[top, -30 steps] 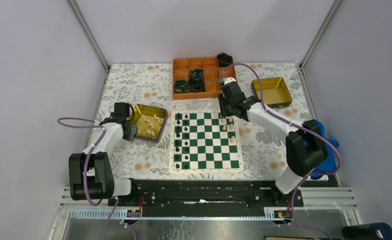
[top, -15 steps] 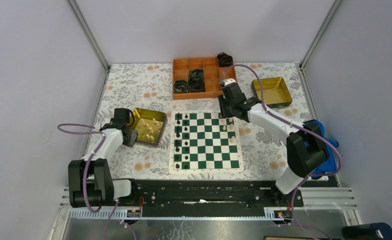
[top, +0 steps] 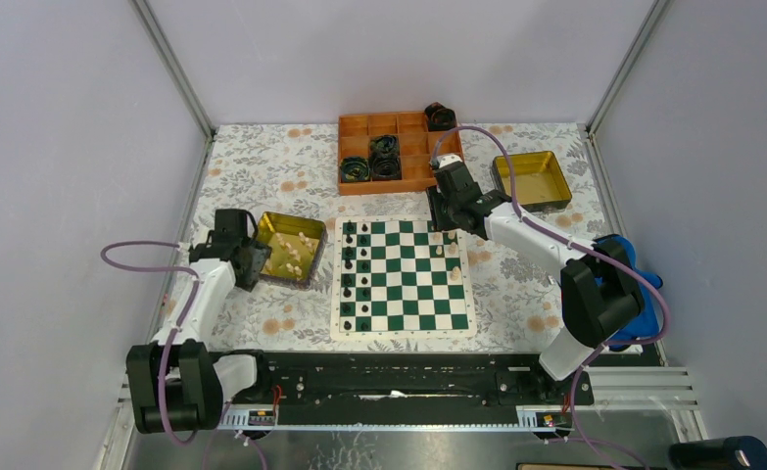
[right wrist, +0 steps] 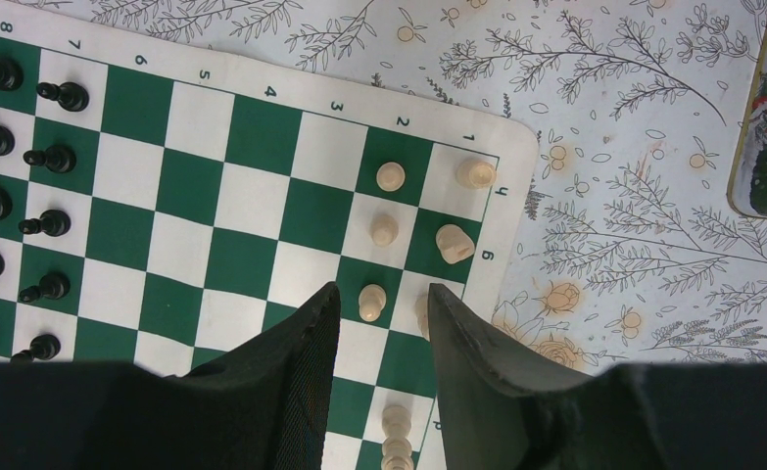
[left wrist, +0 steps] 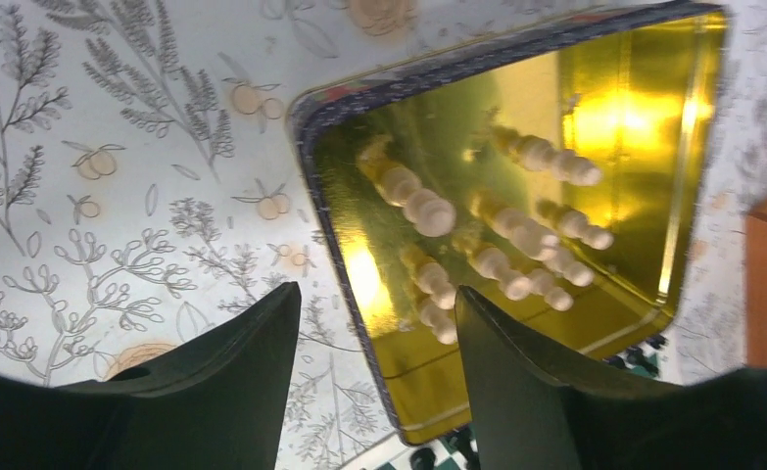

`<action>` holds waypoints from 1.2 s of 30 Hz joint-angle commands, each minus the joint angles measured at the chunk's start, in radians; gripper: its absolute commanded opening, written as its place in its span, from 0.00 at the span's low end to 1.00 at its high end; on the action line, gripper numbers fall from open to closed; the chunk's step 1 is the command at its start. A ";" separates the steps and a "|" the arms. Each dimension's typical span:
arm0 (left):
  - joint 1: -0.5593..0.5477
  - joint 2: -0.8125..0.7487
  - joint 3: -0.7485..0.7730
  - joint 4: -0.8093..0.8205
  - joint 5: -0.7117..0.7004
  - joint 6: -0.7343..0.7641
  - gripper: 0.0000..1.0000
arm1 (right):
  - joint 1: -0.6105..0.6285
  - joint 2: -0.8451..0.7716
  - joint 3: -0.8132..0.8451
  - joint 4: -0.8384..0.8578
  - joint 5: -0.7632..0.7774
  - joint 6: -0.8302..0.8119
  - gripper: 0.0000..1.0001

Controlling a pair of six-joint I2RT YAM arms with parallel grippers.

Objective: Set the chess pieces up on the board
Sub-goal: Move the storage box to the center of the board, then pick up the chess piece from the storage box.

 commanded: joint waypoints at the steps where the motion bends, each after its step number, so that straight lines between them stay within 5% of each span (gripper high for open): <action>1: 0.003 -0.037 0.098 -0.028 0.031 0.041 0.69 | -0.003 -0.041 0.022 0.035 -0.016 0.003 0.45; 14: -0.075 0.038 0.297 0.091 0.052 0.298 0.78 | -0.004 -0.031 0.046 0.031 -0.005 0.010 0.45; 27: -0.144 0.260 0.249 0.179 -0.014 0.502 0.48 | -0.003 0.016 0.086 0.042 -0.013 0.030 0.45; 36: -0.145 0.338 0.278 0.214 -0.056 0.522 0.39 | -0.004 0.034 0.097 0.041 -0.015 0.029 0.45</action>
